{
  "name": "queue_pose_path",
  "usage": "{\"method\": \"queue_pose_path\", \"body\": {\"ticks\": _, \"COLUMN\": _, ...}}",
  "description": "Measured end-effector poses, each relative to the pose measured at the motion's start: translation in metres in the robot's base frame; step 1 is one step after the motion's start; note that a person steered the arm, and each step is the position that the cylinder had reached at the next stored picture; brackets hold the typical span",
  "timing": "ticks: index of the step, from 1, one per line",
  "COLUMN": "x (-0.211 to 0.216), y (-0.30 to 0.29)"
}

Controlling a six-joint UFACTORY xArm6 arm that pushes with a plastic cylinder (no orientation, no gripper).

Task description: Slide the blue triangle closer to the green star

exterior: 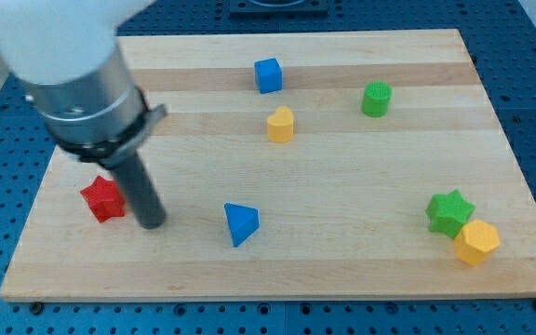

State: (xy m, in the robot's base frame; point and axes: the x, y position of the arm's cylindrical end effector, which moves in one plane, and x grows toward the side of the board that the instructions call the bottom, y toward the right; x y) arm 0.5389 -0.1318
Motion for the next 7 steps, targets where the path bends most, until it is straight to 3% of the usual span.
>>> {"method": "queue_pose_path", "body": {"ticks": 2, "x": 0.001, "y": 0.132}}
{"method": "queue_pose_path", "body": {"ticks": 4, "x": 0.007, "y": 0.086}}
{"method": "queue_pose_path", "body": {"ticks": 5, "x": 0.022, "y": 0.096}}
{"method": "queue_pose_path", "body": {"ticks": 7, "x": 0.025, "y": 0.212}}
